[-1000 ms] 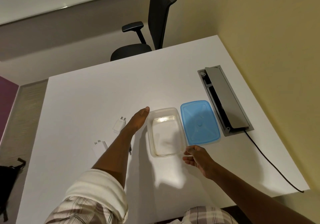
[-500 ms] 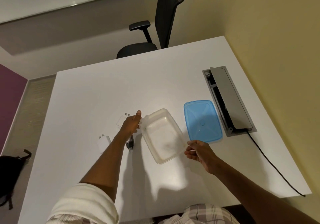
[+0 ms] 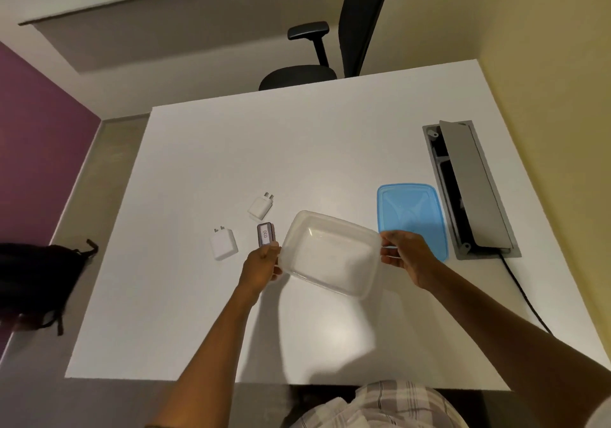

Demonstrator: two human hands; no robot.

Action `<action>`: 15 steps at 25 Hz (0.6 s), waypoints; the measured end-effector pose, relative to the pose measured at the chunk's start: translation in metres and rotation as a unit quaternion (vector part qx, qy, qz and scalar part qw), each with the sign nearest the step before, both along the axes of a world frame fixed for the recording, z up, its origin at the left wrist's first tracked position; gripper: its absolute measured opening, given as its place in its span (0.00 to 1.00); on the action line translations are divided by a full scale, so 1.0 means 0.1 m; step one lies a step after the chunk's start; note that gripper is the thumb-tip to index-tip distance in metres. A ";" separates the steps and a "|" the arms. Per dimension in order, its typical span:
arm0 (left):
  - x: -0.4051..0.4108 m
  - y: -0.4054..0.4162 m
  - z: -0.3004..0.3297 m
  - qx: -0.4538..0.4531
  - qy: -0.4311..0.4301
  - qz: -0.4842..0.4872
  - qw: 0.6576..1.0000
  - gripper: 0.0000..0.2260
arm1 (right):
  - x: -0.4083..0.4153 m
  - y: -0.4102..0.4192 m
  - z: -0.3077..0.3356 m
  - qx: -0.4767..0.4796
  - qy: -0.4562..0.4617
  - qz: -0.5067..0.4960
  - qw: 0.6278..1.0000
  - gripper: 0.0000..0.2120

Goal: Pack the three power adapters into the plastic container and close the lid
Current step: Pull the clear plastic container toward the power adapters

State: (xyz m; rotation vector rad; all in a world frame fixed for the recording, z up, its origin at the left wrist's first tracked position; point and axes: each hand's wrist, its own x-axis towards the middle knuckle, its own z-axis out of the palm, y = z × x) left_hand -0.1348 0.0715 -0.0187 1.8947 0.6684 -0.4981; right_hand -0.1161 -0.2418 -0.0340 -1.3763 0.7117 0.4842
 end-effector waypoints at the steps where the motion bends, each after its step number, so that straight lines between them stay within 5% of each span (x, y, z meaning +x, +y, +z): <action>1: -0.08 -0.01 -0.01 -0.003 0.002 0.002 1.000 0.19 | 0.04 0.01 0.01 -0.003 0.000 0.008 1.000 0.12; 15: -0.47 -0.07 -0.03 -0.007 0.032 -0.010 0.999 0.13 | 0.06 0.05 0.06 -0.081 -0.033 0.098 0.991 0.12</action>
